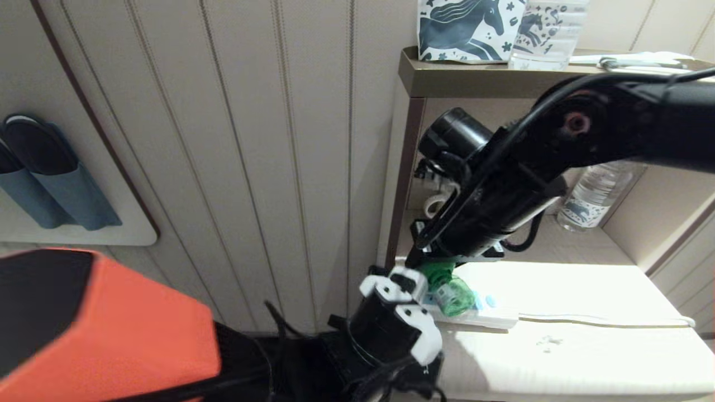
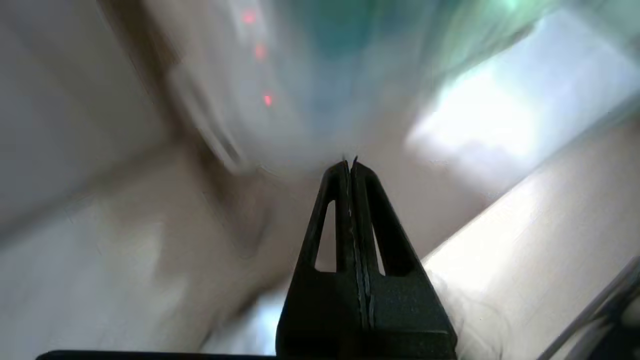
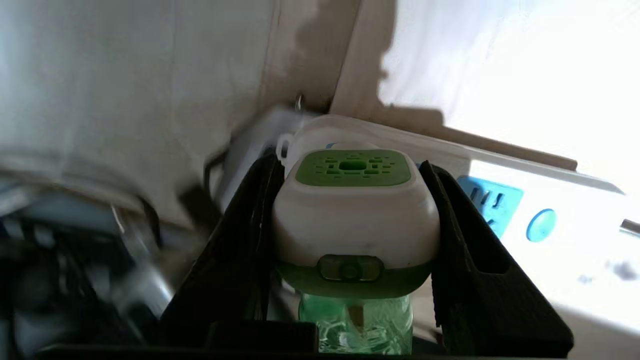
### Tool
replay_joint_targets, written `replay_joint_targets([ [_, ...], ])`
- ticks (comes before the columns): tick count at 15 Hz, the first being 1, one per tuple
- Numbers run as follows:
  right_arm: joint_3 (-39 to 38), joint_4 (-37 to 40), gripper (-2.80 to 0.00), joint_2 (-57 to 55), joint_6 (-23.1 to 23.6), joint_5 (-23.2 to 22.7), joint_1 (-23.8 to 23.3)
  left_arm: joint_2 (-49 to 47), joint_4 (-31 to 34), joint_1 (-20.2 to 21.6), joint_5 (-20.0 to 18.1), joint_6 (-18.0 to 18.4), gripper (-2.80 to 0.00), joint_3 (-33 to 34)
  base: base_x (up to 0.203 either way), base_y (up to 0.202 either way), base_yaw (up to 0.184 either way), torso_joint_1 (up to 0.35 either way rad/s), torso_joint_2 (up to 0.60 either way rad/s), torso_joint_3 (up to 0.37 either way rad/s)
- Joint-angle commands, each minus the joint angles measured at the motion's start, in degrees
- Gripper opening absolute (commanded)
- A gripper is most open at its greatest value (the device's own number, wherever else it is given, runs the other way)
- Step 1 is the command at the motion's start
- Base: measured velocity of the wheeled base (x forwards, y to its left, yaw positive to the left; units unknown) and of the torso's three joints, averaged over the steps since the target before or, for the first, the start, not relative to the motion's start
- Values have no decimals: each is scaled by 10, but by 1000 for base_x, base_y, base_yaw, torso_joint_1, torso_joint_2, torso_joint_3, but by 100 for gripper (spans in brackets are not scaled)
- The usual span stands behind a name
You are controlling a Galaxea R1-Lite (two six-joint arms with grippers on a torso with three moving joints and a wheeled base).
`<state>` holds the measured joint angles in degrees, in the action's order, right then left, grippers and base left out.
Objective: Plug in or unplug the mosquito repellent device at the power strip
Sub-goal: Hold the socket with your left hand and unplug it with your right hand
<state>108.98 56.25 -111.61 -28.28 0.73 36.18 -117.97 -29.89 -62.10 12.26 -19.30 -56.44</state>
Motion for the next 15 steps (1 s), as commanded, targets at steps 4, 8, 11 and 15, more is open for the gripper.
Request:
replay_joint_targets([
  [4,-19,7,-280,-1,0,2,0,1,-13,1,3,-1,-280,0,0,0,0,0,0,0],
  [8,-16,6,-280,-11,3,3,-6,44,-19,1,7,-4,-280,0,0,0,0,0,0,0],
  [11,-23,6,-280,-14,1,2,-5,73,-17,1,7,-3,-280,-2,0,0,0,0,0,0],
  [15,-23,6,-280,-19,-1,2,0,52,-23,1,6,-4,-280,5,0,0,0,0,0,0],
])
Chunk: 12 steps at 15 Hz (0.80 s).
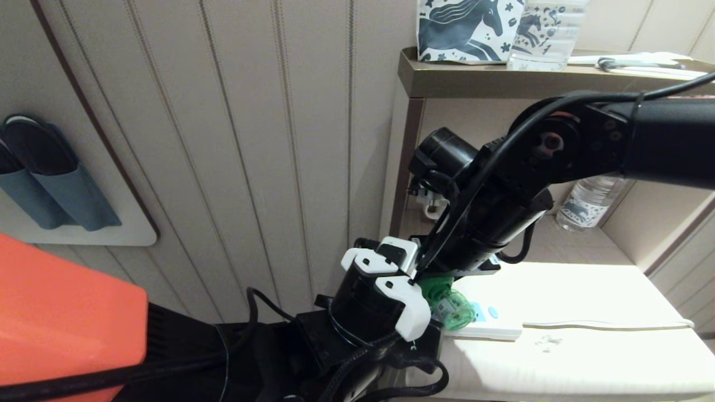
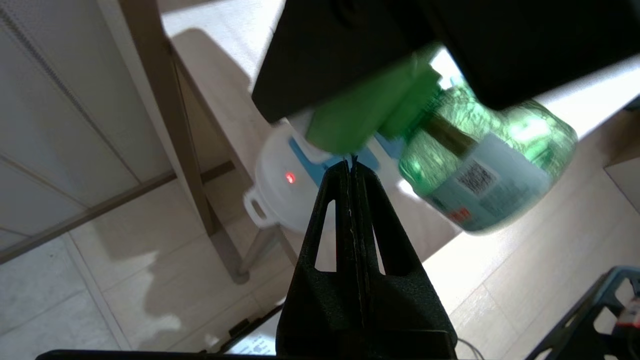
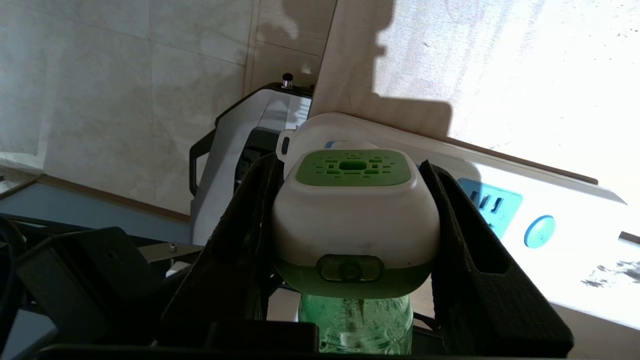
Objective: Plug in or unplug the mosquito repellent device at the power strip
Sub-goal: Hold the socket with your left hand and unplug it with your right hand
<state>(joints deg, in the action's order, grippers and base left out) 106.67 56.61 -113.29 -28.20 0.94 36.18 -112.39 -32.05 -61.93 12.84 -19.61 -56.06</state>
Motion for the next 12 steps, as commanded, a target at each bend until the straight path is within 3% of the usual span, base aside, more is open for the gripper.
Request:
replay_joint_targets([
  [1,1,3,-280,-3,-1,0,0,-9,-3,0,1,-2,-280,1,0,0,0,0,0,0],
  [12,-2,3,-280,-1,1,-1,1,-35,-6,22,1,0,-280,-3,0,0,0,0,0,0],
])
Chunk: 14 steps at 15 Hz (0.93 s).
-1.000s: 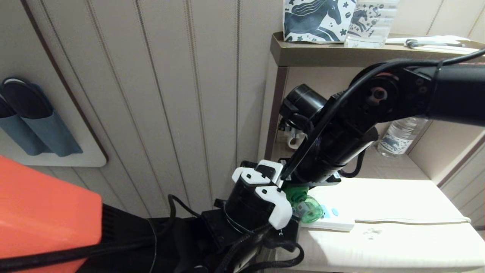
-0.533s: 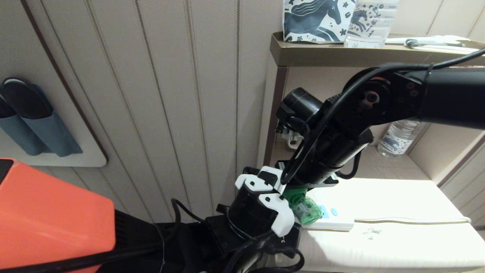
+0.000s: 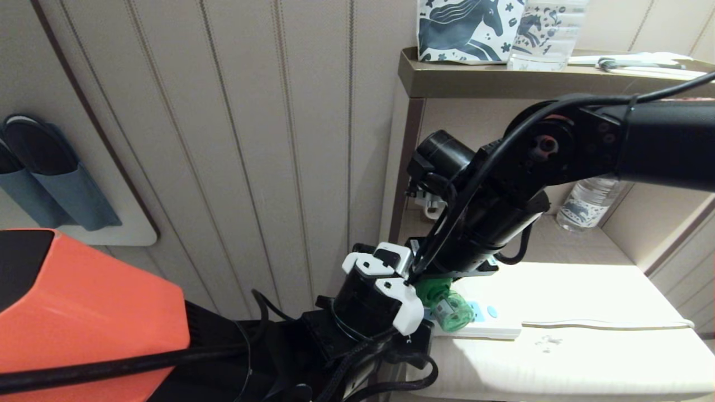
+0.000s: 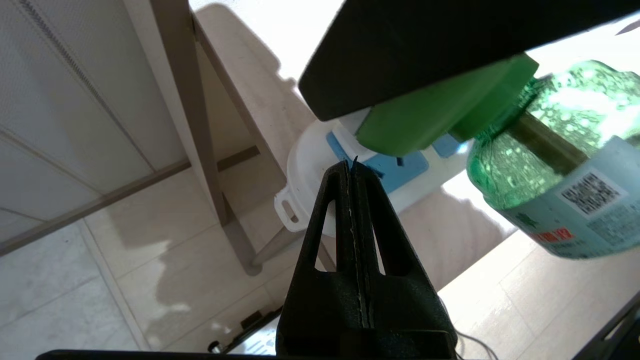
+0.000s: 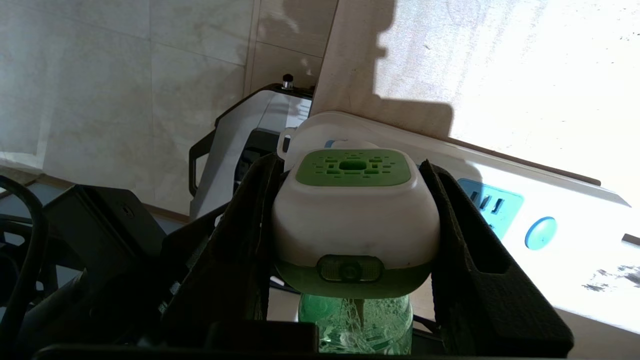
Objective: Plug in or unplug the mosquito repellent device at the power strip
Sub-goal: Hold the socket with your left hand and unplug it with your right hand
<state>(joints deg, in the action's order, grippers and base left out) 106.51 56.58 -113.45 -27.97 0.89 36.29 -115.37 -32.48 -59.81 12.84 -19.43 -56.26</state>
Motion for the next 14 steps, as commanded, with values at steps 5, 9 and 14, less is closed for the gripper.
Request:
replay_joint_targets([
  [5,-6,3,-280,2,0,0,0,-16,-14,-1,0,0,-280,4,0,0,0,0,0,0],
  [9,5,4,-280,6,1,2,0,-33,-23,-4,0,-3,-280,20,0,0,0,0,0,0],
  [14,23,21,-280,8,0,3,7,-44,-51,-10,0,1,-280,31,0,0,0,0,0,0],
])
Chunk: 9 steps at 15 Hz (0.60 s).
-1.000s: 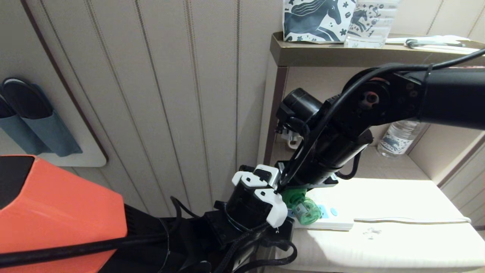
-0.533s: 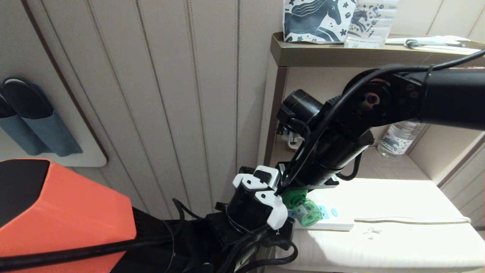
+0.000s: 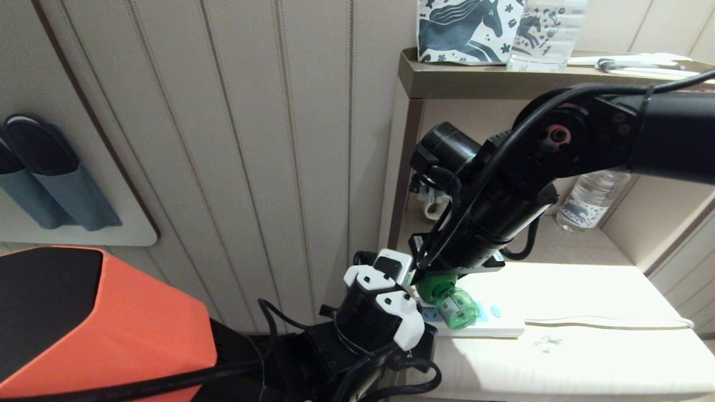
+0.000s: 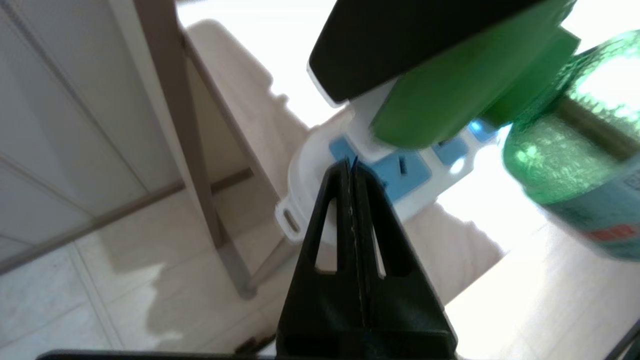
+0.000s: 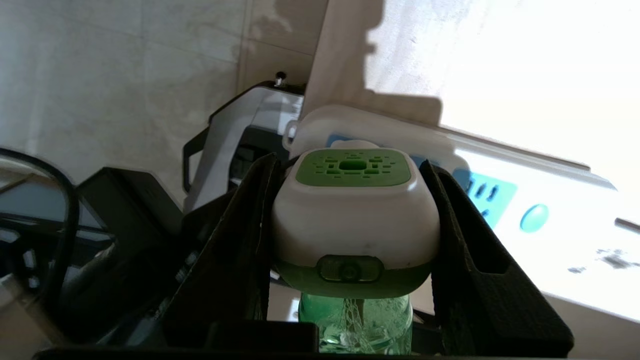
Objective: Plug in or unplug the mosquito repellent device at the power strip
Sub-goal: Hold the socket with your left hand and unplug it with your right hand
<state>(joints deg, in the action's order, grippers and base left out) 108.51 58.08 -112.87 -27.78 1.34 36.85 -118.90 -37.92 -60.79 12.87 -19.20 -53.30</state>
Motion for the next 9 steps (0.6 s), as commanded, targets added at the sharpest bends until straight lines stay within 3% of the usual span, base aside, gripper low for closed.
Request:
replay_joint_targets([
  [1,4,7,-280,2,-2,-1,2,-11,2,0,0,-1,-280,1,0,0,0,0,0,0],
  [9,32,32,-280,39,-1,28,12,30,10,-2,0,0,-280,-7,0,0,0,0,0,0],
])
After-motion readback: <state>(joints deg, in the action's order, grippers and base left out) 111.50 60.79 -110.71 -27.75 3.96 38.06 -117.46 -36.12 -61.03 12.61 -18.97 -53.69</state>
